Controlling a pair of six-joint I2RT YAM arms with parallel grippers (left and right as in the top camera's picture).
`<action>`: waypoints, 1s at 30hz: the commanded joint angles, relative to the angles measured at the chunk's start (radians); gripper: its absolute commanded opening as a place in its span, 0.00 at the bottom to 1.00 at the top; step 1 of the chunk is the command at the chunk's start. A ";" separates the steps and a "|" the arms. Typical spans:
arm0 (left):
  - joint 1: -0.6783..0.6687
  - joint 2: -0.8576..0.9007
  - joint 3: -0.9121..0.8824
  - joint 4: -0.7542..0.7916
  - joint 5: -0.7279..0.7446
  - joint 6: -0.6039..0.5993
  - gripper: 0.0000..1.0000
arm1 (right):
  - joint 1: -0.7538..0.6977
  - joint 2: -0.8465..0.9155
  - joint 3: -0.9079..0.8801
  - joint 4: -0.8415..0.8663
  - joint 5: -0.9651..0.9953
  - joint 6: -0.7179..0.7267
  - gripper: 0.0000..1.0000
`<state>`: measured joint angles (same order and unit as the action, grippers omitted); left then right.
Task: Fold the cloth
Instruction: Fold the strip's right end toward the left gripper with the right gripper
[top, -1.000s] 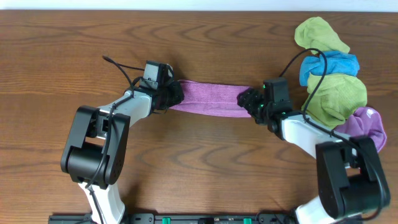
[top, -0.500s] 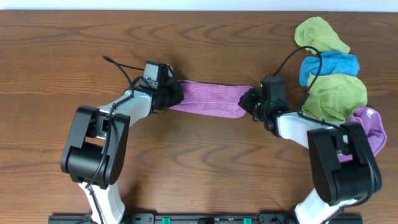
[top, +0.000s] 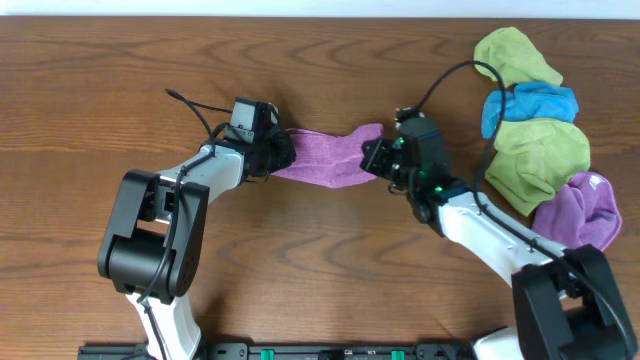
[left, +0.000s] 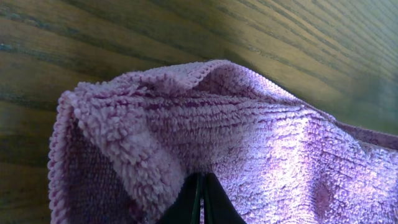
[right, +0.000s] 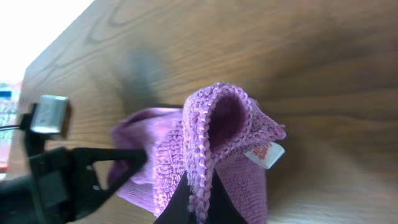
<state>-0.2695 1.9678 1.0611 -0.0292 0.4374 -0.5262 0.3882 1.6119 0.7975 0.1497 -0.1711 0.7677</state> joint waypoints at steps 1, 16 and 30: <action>0.001 0.027 0.005 -0.018 -0.030 0.011 0.06 | 0.039 0.015 0.060 0.001 0.040 -0.037 0.01; 0.002 0.025 0.005 -0.019 -0.018 0.010 0.06 | 0.176 0.223 0.298 -0.050 0.048 -0.067 0.01; 0.009 -0.142 0.005 -0.076 -0.032 0.034 0.06 | 0.193 0.244 0.305 -0.053 0.062 -0.067 0.01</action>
<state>-0.2691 1.8896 1.0607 -0.0925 0.4366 -0.5179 0.5682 1.8427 1.0767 0.0940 -0.1223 0.7216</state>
